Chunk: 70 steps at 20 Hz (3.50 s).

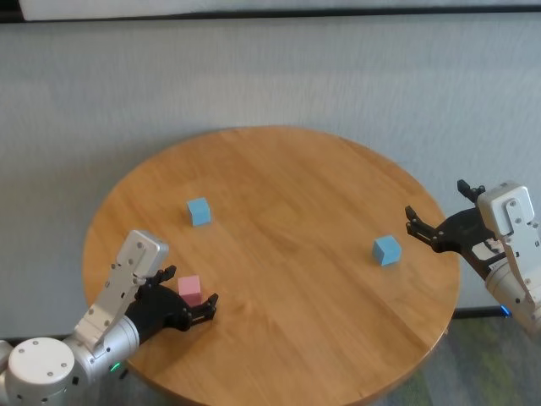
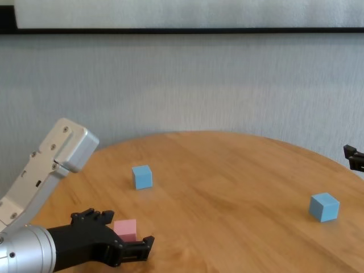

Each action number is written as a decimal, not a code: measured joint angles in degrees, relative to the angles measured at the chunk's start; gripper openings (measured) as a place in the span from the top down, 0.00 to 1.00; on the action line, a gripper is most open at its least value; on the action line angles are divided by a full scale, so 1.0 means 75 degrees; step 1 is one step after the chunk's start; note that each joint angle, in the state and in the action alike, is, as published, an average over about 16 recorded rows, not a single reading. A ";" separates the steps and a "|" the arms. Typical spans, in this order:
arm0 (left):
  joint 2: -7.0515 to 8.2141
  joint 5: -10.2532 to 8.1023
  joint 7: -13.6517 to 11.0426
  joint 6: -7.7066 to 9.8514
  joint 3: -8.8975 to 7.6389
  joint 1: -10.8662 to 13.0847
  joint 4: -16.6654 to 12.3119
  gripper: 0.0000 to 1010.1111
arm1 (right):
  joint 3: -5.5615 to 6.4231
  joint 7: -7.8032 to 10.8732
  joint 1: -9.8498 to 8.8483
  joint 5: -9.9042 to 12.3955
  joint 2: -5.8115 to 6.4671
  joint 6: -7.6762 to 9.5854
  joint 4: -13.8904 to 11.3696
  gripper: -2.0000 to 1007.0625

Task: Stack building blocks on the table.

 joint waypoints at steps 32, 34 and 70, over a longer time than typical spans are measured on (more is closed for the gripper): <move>-0.0313 0.0346 -0.0362 -0.0033 -0.0433 0.0095 0.0113 0.43 | 0.0000 0.0000 0.0000 0.0000 0.0000 0.0000 0.0000 0.00; -0.0344 0.0383 -0.0395 -0.0072 -0.0463 0.0063 0.0126 0.43 | 0.0000 0.0000 0.0000 0.0000 0.0000 0.0000 0.0000 0.00; -0.1674 0.1119 -0.1565 -0.0951 0.0427 -0.2029 0.2643 0.43 | 0.0000 0.0000 0.0000 0.0000 0.0000 0.0000 0.0000 0.00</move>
